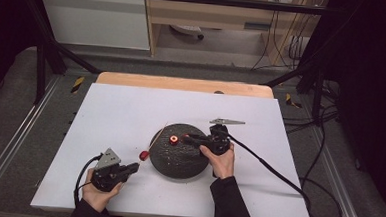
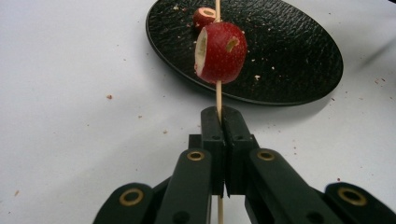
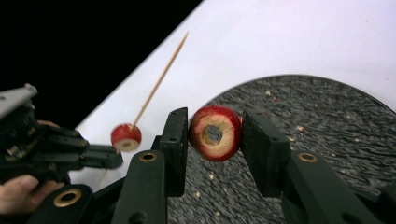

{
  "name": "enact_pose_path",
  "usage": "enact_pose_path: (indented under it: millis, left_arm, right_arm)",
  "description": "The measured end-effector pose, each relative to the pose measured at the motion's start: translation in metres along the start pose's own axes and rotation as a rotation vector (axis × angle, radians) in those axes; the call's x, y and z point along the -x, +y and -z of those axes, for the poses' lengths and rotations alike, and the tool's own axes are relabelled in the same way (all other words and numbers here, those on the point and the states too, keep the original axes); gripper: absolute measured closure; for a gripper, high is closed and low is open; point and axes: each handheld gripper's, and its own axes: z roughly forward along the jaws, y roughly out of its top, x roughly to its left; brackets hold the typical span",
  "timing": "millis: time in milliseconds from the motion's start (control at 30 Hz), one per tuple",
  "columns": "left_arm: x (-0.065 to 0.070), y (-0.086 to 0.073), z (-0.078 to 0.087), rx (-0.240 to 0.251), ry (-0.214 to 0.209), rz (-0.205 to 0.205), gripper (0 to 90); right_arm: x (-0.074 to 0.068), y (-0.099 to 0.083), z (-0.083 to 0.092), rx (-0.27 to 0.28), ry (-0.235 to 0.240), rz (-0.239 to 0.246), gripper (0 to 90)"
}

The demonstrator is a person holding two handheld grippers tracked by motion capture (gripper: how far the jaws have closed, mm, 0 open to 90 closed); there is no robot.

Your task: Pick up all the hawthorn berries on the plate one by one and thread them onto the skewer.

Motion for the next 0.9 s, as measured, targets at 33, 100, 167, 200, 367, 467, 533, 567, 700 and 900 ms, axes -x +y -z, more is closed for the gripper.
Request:
enact_pose_path:
  millis: [33, 100, 167, 200, 367, 467, 533, 567, 700, 900]
  left_arm:
    - [0.0, 0.0, 0.0, 0.0, -0.001, -0.001, 88.4]
    - [0.001, 0.0, -0.001, 0.001, -0.002, 0.0, 88.4]
    - [0.002, 0.0, -0.001, 0.0, -0.002, -0.001, 88.5]
    - [0.002, 0.0, -0.001, 0.002, -0.002, -0.001, 88.4]
    - [0.005, 0.0, -0.003, 0.009, -0.006, 0.004, 88.4]
    - [0.007, 0.0, -0.003, 0.014, -0.007, 0.008, 88.4]
    - [0.008, 0.0, -0.004, 0.016, -0.007, 0.01, 88.4]
    - [0.009, 0.001, -0.004, 0.02, -0.006, 0.012, 88.4]
    - [0.012, 0.002, -0.004, 0.029, -0.006, 0.013, 88.4]
    - [0.017, 0.005, -0.005, 0.046, -0.005, 0.024, 88.4]
  right_arm:
    - [0.0, -0.002, 0.001, 0.02, 0.007, -0.007, 62.8]
    - [0.001, -0.006, 0.001, 0.051, 0.012, -0.028, 62.8]
    - [0.002, -0.009, 0.001, 0.079, 0.013, -0.037, 62.8]
    - [0.002, -0.011, 0.001, 0.093, 0.017, -0.046, 62.8]
    - [0.004, -0.015, 0.002, 0.165, 0.026, -0.078, 62.9]
    - [0.004, -0.017, 0.003, 0.213, 0.024, -0.087, 62.9]
    - [0.004, -0.018, 0.003, 0.241, 0.026, -0.101, 62.9]
    - [0.004, -0.018, 0.003, 0.25, 0.024, -0.102, 62.9]
    - [0.003, -0.018, 0.002, 0.3, 0.035, -0.123, 62.9]
    - [0.002, -0.015, 0.003, 0.363, 0.037, -0.15, 62.9]
